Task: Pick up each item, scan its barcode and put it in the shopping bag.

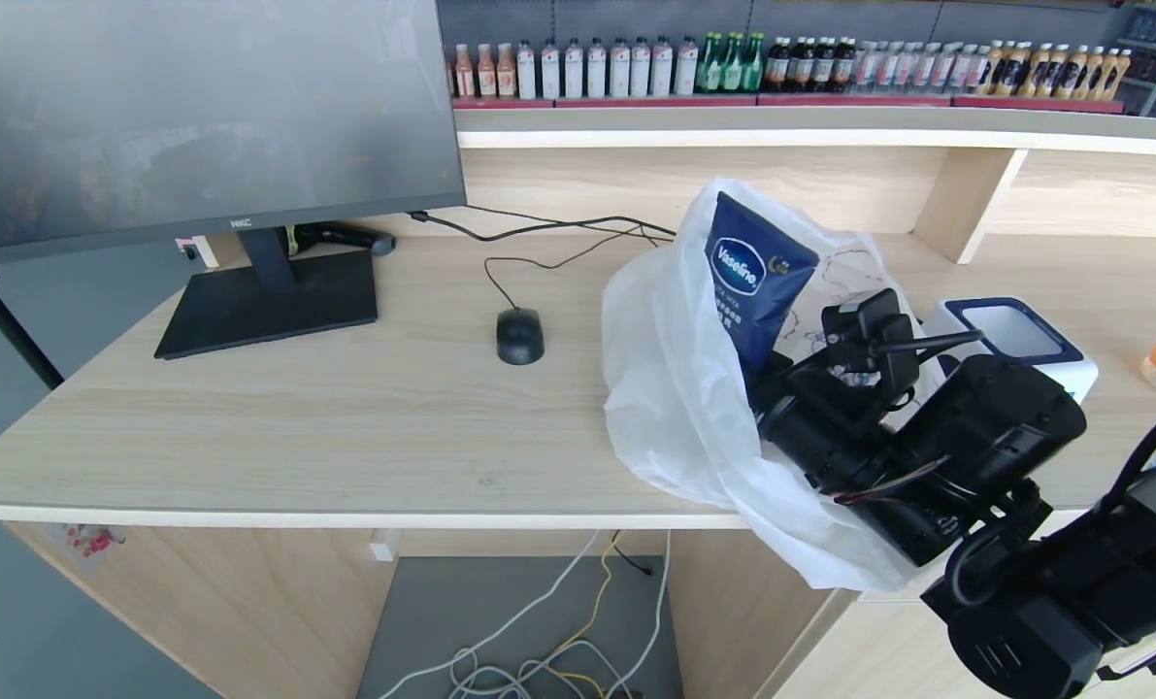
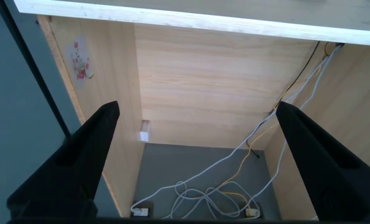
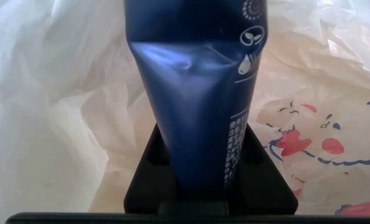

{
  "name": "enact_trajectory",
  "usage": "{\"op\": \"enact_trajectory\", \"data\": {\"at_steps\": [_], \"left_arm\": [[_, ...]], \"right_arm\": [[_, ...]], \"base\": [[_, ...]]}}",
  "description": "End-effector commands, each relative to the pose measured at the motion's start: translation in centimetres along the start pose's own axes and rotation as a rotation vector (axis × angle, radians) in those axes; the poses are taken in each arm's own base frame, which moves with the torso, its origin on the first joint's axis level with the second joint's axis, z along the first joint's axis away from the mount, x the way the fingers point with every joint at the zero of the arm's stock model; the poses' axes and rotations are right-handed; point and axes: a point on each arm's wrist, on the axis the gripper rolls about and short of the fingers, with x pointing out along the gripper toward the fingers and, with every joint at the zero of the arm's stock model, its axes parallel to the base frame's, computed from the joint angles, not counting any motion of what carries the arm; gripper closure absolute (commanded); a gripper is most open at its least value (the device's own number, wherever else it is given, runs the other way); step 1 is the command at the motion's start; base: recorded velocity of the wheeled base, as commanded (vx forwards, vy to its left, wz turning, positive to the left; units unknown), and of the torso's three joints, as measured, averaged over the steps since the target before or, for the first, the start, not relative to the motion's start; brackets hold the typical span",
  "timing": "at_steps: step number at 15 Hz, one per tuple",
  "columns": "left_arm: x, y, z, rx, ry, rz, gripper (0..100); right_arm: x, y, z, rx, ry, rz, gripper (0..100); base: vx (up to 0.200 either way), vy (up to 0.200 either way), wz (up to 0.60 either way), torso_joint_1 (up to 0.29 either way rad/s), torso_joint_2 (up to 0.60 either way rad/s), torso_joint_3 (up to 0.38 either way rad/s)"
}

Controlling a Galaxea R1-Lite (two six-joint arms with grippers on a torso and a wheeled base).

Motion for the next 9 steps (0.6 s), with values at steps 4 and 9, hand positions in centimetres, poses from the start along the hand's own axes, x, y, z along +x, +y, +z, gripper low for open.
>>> {"op": "enact_trajectory", "data": {"at_steps": [4,9], "left_arm": [[0.00,0.00,0.00,-0.001,0.000,0.000,0],[0.00,0.00,0.00,-0.001,0.000,0.002,0]], "right_arm": [[0.34,0.06,-1.12,0.002,0.032,0.003,100],[0.56,0.03,-0.91,0.003,0.020,0.002,100]], "base": [[0.000,0.000,0.00,0.000,0.00,0.000],[0.000,0.000,0.00,0.000,0.00,0.000]]}}
